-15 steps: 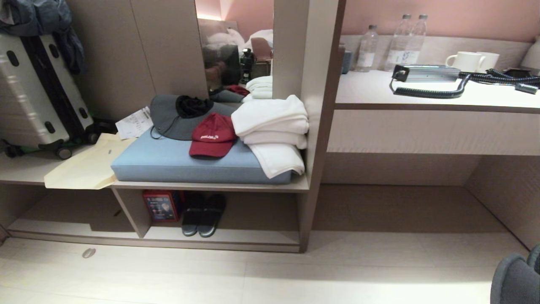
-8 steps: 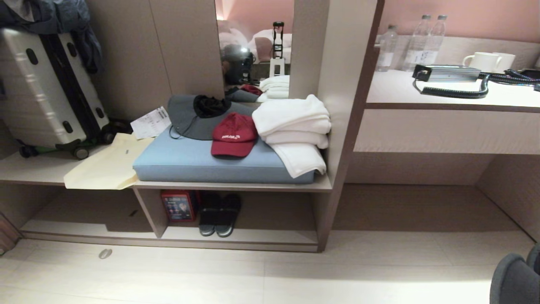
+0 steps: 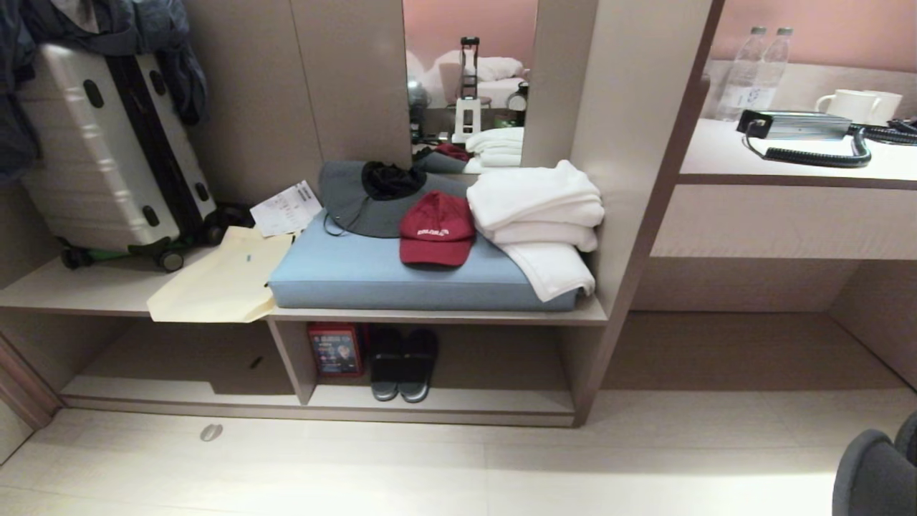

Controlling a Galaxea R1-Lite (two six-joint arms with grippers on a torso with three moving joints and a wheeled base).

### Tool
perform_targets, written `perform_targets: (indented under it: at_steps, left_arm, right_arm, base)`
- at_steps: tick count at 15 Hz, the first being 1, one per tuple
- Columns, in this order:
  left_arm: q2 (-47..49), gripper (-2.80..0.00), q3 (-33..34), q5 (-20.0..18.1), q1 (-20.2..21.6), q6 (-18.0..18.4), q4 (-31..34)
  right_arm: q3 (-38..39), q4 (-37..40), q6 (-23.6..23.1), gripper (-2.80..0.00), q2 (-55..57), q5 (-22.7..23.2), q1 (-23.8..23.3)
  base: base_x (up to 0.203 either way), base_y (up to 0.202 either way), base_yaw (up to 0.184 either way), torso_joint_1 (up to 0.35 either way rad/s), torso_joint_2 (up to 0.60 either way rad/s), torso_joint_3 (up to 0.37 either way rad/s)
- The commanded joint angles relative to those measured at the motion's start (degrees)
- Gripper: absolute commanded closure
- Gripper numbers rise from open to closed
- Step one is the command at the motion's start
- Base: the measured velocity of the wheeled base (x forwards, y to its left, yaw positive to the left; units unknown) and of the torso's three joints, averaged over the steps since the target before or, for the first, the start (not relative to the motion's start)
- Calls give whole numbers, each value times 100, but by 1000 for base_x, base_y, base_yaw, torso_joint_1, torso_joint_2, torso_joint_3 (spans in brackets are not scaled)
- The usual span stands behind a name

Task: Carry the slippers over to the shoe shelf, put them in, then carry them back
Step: Place the slippers into the shoe cabinet

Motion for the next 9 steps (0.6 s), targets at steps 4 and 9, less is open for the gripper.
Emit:
perform_targets:
  at_steps: [4,9]
  left_arm:
    - [2,0,0,4,0,4,-5]
    - [2,0,0,4,9,31,-5]
  right_arm:
    - [9,-7,-2,0,0,2,2]
    - [9,-7,-2,0,0,2,1]
  base:
    - [0,196,0,5,1,2]
    - [0,143,-1,4,3,3]
